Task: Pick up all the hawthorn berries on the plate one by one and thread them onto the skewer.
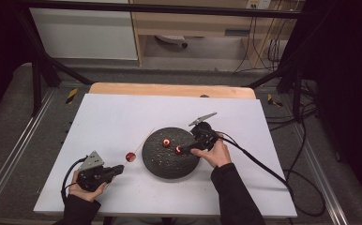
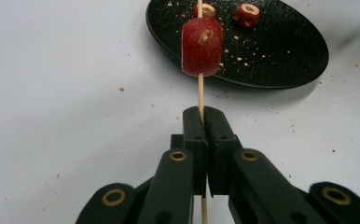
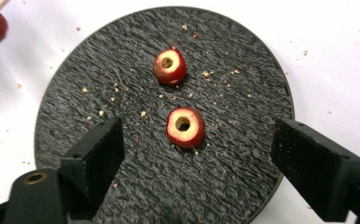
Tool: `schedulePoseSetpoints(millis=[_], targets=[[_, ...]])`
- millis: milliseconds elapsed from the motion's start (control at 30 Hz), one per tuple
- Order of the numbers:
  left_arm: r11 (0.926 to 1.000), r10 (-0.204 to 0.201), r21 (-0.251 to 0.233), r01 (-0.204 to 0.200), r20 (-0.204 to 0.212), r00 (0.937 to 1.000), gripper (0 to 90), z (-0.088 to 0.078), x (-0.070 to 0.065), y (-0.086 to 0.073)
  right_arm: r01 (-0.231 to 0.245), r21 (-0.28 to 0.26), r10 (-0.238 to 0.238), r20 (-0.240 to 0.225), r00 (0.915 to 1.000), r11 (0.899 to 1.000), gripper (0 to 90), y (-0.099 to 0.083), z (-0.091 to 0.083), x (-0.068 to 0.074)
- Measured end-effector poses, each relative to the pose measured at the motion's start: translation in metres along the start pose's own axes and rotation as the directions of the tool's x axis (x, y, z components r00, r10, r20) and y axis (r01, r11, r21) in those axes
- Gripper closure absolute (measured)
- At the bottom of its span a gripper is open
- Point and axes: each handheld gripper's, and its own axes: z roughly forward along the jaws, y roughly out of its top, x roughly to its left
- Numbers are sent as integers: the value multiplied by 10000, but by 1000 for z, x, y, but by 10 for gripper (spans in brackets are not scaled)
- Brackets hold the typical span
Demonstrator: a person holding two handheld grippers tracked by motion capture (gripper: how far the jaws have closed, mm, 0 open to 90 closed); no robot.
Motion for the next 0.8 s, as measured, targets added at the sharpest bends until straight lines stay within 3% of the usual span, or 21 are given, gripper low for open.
schedulePoseSetpoints(millis=[267, 800], targets=[[10000, 11, 27, -11, 12, 10000, 879, 2, -1, 0, 212, 773, -203, -117, 9997, 9968, 320, 14, 18, 5], [10000, -8, 88, 8, 21, 10000, 879, 3, -1, -1, -213, 1806, 269, -286, 9992, 9833, 532, 18, 45, 0]])
